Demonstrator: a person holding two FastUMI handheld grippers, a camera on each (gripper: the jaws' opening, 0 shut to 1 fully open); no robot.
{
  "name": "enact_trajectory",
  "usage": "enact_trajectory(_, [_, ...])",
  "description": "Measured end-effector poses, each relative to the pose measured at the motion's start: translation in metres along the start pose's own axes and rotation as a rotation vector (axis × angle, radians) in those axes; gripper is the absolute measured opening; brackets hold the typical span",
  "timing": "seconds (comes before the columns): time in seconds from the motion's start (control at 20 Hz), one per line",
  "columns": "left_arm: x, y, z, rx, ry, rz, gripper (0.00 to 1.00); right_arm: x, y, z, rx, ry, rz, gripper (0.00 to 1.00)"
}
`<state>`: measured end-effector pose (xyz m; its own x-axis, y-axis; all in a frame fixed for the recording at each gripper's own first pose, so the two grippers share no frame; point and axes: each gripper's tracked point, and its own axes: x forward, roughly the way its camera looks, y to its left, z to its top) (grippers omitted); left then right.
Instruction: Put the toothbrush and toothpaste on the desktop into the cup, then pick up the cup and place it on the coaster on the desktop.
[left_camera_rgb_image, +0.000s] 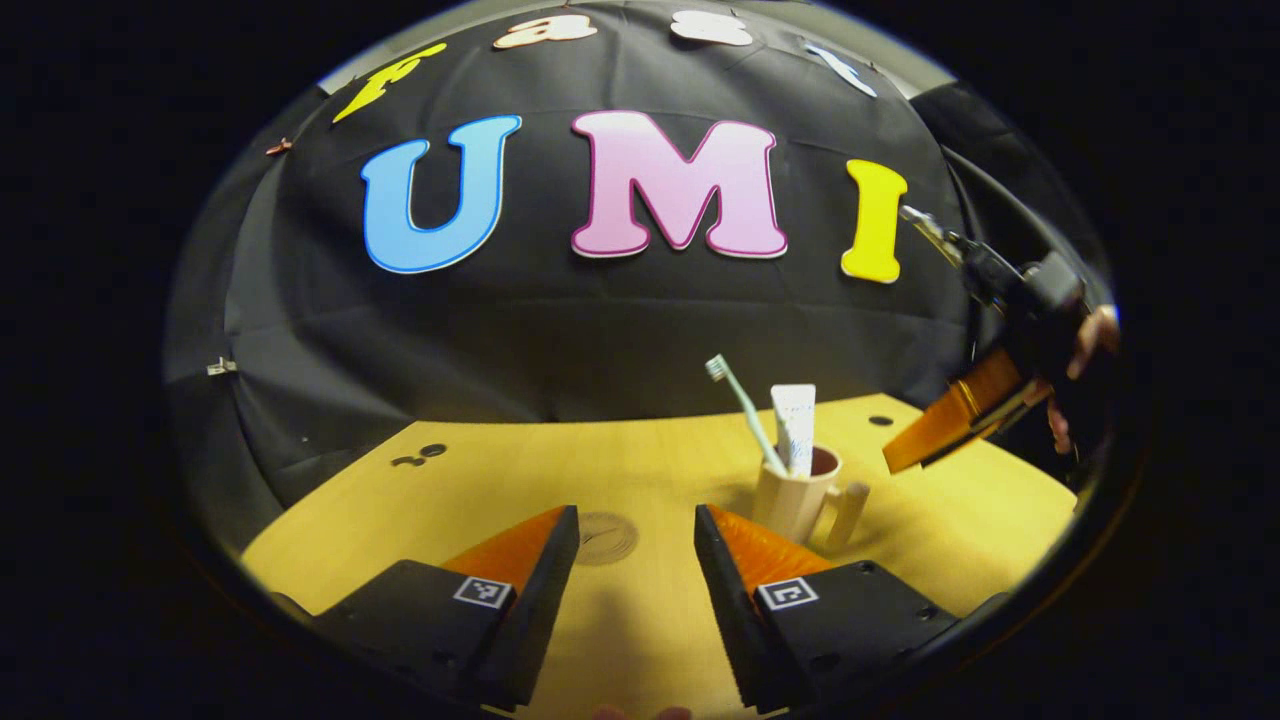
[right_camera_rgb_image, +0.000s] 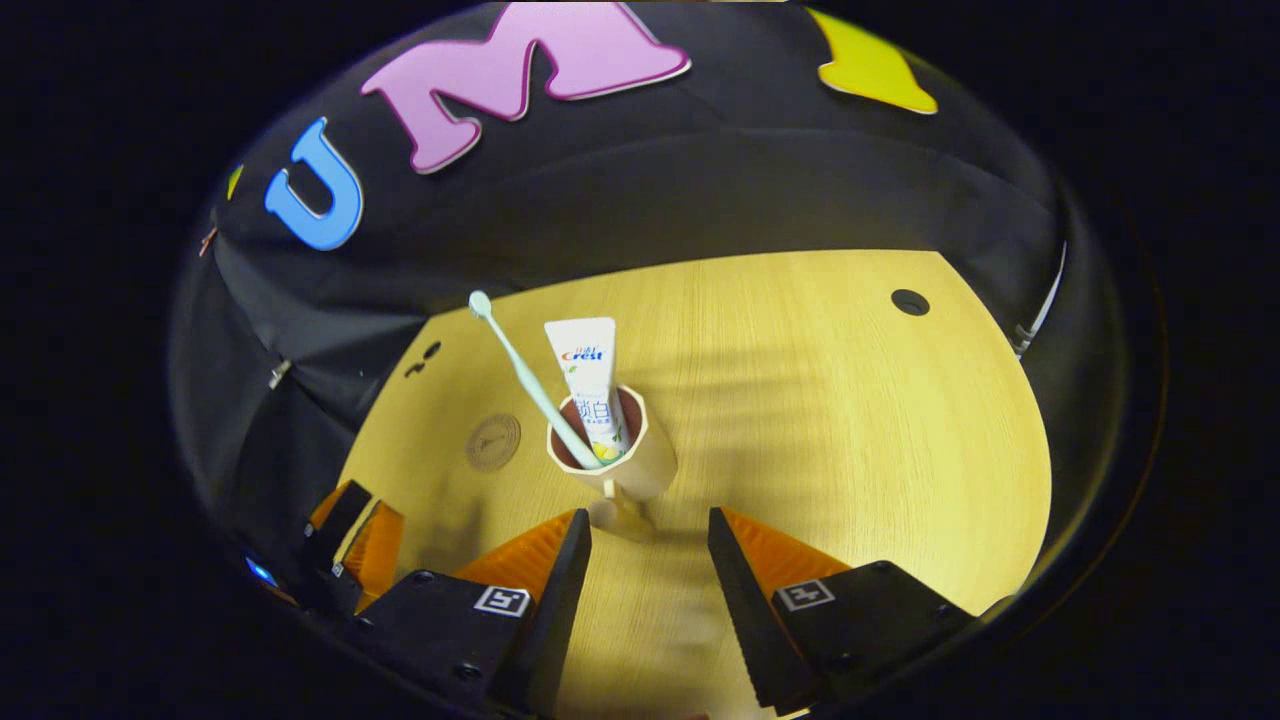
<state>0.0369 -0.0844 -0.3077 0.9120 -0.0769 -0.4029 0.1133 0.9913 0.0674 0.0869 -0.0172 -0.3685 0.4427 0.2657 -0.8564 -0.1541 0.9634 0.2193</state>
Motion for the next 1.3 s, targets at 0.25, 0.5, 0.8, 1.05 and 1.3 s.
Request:
enact_trajectory(0.25, [-0.045,0.044,-0.007,-0.029,0.033,0.047,0.81,0.024,0.015,-0.011,-0.118,0.123,-0.056,0.75])
enact_trajectory(0.5, [-0.059,0.069,-0.02,-0.046,0.056,0.057,0.81,0.054,0.014,-0.013,-0.187,0.195,-0.129,0.75])
enact_trajectory(0.8, [-0.058,0.091,-0.034,-0.079,0.074,0.07,0.81,0.075,0.022,-0.009,-0.2,0.242,-0.15,0.71])
enact_trajectory(1.05, [-0.049,0.102,-0.037,-0.095,0.076,0.072,0.81,0.087,0.02,-0.02,-0.22,0.3,-0.193,0.46])
enact_trajectory(1.3, [-0.043,0.114,-0.043,-0.11,0.085,0.08,0.81,0.085,0.02,-0.016,-0.289,0.262,-0.21,0.23])
